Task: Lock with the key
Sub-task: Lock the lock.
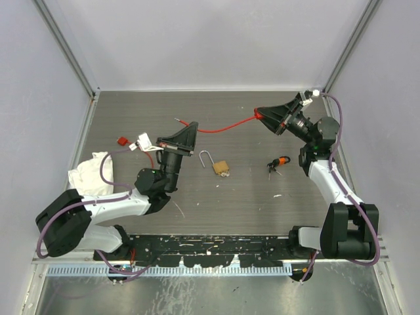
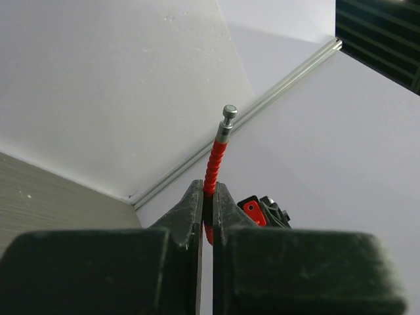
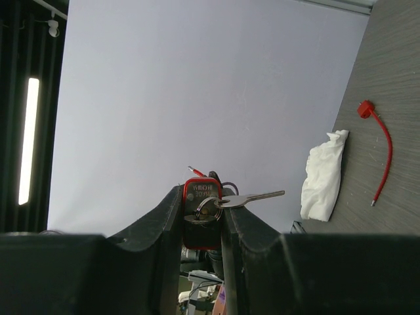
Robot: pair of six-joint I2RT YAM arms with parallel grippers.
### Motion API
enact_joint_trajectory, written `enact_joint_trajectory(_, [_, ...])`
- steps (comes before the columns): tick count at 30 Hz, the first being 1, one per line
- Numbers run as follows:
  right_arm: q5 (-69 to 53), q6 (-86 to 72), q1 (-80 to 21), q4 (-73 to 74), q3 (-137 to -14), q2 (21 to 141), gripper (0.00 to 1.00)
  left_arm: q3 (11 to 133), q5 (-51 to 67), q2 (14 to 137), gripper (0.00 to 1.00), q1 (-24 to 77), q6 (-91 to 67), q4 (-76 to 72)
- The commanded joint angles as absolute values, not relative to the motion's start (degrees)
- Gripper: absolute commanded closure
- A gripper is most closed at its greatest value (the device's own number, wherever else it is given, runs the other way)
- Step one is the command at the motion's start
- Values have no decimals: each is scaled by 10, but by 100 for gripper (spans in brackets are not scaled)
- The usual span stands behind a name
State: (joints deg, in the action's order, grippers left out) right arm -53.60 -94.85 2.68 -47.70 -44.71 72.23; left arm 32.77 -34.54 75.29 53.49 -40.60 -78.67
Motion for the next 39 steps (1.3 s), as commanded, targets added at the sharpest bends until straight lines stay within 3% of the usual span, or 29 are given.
enact_joint_trajectory(1, [-533, -934, 25, -503, -457, 697, 99, 345, -320, 732, 100, 532, -339, -819])
enact_joint_trajectory(5, [-556, -836, 25, -444, -488, 691, 99, 347, -304, 686, 100, 532, -318, -744])
enact_joint_trajectory(13, [-632, -615, 21, -313, -569, 683, 99, 445, -167, 607, 100, 523, -335, -304])
enact_joint_trajectory(23, [-725, -513, 1, -335, -572, 673, 99, 517, 66, 625, 100, 502, -334, -183])
enact_joint_trajectory(26, [-743, -408, -16, -238, -581, 663, 99, 535, 118, 634, 100, 489, -338, -163])
enact_joint_trajectory(32, [-752, -106, -62, 90, -622, 647, 99, 519, 186, 616, 100, 483, -343, -110])
enact_joint_trajectory(39, [-792, -34, -75, 121, -567, 646, 99, 449, 218, 576, 100, 483, -369, -117])
